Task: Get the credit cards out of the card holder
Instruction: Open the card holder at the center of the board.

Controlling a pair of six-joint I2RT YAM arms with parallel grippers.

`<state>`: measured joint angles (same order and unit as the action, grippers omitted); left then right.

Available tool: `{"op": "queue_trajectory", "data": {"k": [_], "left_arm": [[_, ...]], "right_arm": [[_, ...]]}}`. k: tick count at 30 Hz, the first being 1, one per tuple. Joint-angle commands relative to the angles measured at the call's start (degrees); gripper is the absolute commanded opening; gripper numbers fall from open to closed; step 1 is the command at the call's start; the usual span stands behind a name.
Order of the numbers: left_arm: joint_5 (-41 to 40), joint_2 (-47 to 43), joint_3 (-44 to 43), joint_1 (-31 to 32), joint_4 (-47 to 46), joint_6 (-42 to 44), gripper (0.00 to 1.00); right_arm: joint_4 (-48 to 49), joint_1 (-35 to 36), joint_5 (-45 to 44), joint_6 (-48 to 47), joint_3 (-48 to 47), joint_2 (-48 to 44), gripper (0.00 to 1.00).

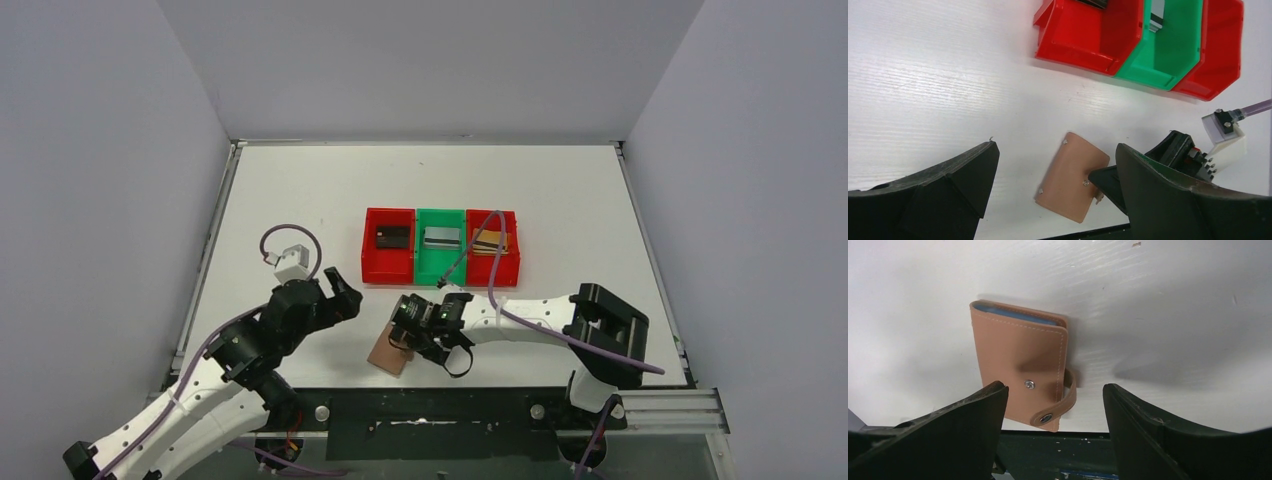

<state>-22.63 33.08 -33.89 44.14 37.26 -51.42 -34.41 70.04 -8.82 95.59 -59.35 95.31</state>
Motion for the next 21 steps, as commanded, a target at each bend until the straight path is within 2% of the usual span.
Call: {"op": "queue_trajectory", "data": {"k": [1, 8, 11, 17, 21], "left_arm": [[-1.8, 2.5, 0.1, -0.2, -3.6, 2.5, 0.88], [-1.6, 4.8, 0.8, -0.2, -4.2, 2.3, 0.89], [-1.6, 4.9, 0.8, -0.2, -4.1, 2.2, 0.89], [-1.3, 4.8, 0.8, -0.1, -4.3, 2.2, 0.89], [-1.1, 5.0, 0.9, -0.1, -4.2, 2.2, 0.89]], "right_arm": [[0.9, -0.6, 2.6, 1.0, 1.0, -0.3, 0.69], [2.8, -2.5, 5.3, -3.1, -0.1, 0.8, 0.55], [3.7, -2.5, 5.9, -2.8, 0.9, 0.8, 0.54], [10.5, -2.5, 9.2, -1.7, 5.8, 0.6, 0.44], [8.8, -2.5, 7.9, -2.5, 4.7, 0.2, 0.39]]}}
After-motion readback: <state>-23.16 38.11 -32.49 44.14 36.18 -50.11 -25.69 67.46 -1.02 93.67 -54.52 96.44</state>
